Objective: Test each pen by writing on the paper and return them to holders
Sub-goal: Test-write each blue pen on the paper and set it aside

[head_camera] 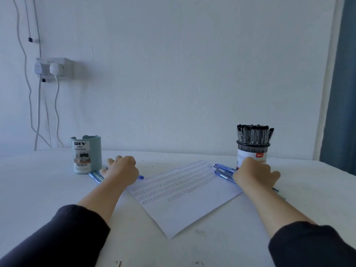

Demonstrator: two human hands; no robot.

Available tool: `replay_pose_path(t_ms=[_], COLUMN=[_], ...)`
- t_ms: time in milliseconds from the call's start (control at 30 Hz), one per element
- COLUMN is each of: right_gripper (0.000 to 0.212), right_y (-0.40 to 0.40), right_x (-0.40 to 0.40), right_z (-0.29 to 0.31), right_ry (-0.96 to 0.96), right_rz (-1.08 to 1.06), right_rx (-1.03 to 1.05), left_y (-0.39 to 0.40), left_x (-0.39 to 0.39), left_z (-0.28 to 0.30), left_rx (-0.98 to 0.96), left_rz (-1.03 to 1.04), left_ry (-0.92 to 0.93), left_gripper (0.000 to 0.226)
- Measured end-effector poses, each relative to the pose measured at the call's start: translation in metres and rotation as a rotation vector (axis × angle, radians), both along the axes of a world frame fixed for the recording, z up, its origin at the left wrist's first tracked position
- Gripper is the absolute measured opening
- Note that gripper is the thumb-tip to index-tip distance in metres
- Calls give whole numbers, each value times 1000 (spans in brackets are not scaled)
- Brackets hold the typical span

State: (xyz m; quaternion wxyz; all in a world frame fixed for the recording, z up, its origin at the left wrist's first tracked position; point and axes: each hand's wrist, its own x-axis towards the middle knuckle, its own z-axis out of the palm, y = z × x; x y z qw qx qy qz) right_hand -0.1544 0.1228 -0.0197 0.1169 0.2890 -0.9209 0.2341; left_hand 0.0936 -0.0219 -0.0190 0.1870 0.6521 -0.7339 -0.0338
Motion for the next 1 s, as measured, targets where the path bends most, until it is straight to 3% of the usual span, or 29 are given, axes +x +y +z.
replay_pose_path(t_ms=[233, 467, 667, 833, 900, 1000], right_gripper=[18, 26, 32, 34, 34, 26], right_y=[-2, -13, -18, -19, -20, -23], right_x=[4, 21, 31, 36, 37, 36], right_z=[-1, 1, 1, -2, -4, -8], right_ry=[62, 129, 111, 67, 37, -27], right_rz=[27, 287, 493, 704, 729, 730], right_rx=[34, 11, -16, 63, 107, 141], left_y=[-4, -23, -15, 1, 8, 15], left_x=[4, 11, 3, -8, -10, -12], left_z=[-5, -12, -7, 1, 0, -1], left_rx=[47, -73, -429, -627, -643, -650], left_rz=[-51, -264, -365, -412, -388, -331], left_ry=[-146, -65, 48, 184, 121, -34], left_gripper=[53, 36, 13, 22, 23, 46])
